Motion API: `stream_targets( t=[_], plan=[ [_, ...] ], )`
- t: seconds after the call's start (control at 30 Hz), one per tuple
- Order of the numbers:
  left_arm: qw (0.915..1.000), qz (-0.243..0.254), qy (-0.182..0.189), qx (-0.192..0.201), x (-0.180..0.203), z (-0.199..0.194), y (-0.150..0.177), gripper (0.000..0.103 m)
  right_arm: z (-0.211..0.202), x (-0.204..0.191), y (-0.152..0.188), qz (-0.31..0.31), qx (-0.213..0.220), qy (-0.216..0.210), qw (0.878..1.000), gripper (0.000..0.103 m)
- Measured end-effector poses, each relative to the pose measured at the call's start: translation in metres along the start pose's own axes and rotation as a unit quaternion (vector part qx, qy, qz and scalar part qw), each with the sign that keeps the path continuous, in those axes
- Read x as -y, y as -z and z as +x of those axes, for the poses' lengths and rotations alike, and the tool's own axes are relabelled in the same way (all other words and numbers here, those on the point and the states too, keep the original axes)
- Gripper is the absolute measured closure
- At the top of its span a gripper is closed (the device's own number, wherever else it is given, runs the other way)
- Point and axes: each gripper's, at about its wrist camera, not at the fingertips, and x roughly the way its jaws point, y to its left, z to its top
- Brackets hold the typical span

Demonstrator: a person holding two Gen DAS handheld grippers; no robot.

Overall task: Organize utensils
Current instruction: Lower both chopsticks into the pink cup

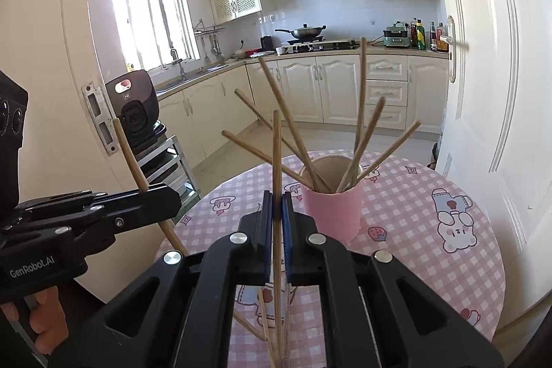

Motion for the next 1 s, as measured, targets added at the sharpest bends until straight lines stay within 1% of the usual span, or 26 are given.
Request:
stream_targets(
  t=[0.23,0.37,0.5,0.63,0.67,0.73,0.8,0.87,0.93,1.0],
  plan=[
    [0.9999,-0.013,0.002,-0.004,0.014,0.026,-0.024,0.097,-0.011,0.04,-0.017,0.008,0.025,-0.005,1.0,0.099],
    [0.9997,-0.022,0.009,0.002,0.019,0.029,-0.036,0.097,-0.019,0.063,-0.029,0.02,0.043,-0.005,0.999,0.099],
    [0.9991,-0.035,0.013,0.021,0.023,0.024,-0.048,0.097,-0.027,0.077,-0.038,0.026,0.06,-0.009,0.998,0.099],
    [0.9984,-0.031,-0.004,0.048,0.028,0.018,-0.06,0.097,-0.029,0.08,-0.049,0.024,0.082,-0.011,0.996,0.099],
    [0.9982,-0.032,-0.005,0.05,0.027,0.018,-0.064,0.097,-0.029,0.08,-0.051,0.021,0.09,-0.007,0.996,0.099],
    [0.9975,-0.037,-0.011,0.059,0.026,0.018,-0.072,0.097,-0.027,0.076,-0.059,0.001,0.105,0.018,0.994,0.099],
    [0.9962,-0.037,-0.028,0.074,0.026,0.016,-0.082,0.097,-0.026,0.077,-0.067,-0.008,0.121,0.033,0.992,0.099],
    [0.9949,-0.035,-0.036,0.088,0.029,0.015,-0.091,0.097,-0.023,0.077,-0.075,-0.017,0.14,0.049,0.989,0.099],
    [0.9933,-0.03,-0.047,0.102,0.032,0.014,-0.1,0.097,-0.019,0.08,-0.083,-0.016,0.156,0.053,0.986,0.099],
    [0.9915,-0.027,-0.048,0.118,0.037,0.015,-0.108,0.097,-0.013,0.084,-0.089,-0.009,0.169,0.051,0.984,0.099]
  ],
)
